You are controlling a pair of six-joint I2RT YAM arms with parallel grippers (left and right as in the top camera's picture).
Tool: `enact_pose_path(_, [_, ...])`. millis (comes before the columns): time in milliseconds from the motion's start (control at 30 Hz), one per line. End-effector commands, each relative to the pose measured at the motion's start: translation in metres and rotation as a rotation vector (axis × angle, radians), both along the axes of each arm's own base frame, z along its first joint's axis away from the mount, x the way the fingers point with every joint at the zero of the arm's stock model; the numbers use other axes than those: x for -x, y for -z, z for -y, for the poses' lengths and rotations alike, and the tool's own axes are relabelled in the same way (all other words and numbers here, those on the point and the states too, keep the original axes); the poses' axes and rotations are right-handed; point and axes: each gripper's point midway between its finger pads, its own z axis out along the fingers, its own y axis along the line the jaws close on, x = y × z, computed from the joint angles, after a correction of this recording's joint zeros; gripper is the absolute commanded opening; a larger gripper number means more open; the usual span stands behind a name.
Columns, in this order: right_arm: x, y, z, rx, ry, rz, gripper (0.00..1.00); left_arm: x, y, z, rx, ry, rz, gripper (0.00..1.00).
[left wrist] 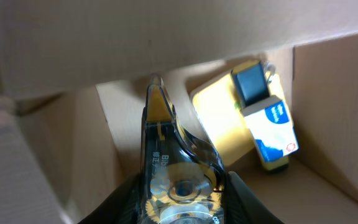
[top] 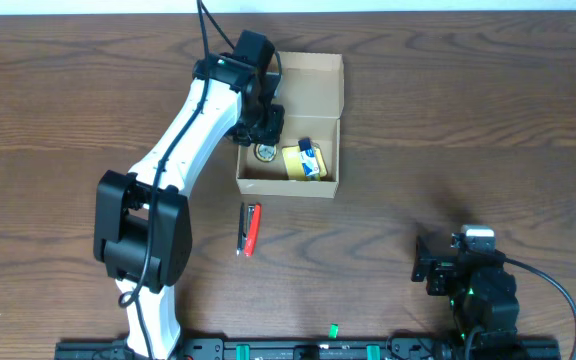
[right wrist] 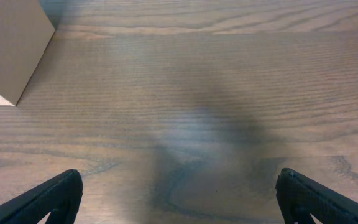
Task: Pack container
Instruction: 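Carry the tape dispenser right into the box and release it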
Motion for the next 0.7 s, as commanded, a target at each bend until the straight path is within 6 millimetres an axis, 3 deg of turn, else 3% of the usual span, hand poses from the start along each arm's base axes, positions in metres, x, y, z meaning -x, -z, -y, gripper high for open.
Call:
enact_pose_path(0, [0.0, 0.004, 0.002, 0.011, 0.001, -0.005, 0.99, 0.002, 0.005, 0.006, 0.004, 0.004, -0.029, 0.05])
enact_pose_path(400, [0.0, 0.004, 0.002, 0.011, 0.001, -0.005, 0.99, 0.007, 0.024, 0.014, -0.01, 0.024, -0.066, 0.06])
enact_pose_path(600, [0.0, 0.004, 0.002, 0.011, 0.001, -0.005, 0.99, 0.007, 0.025, 0.014, -0.014, 0.024, -0.069, 0.1])
enact_pose_path(667, [0.0, 0.004, 0.002, 0.011, 0.001, -0.005, 0.99, 0.007, 0.026, 0.014, -0.015, 0.024, -0.072, 0.15])
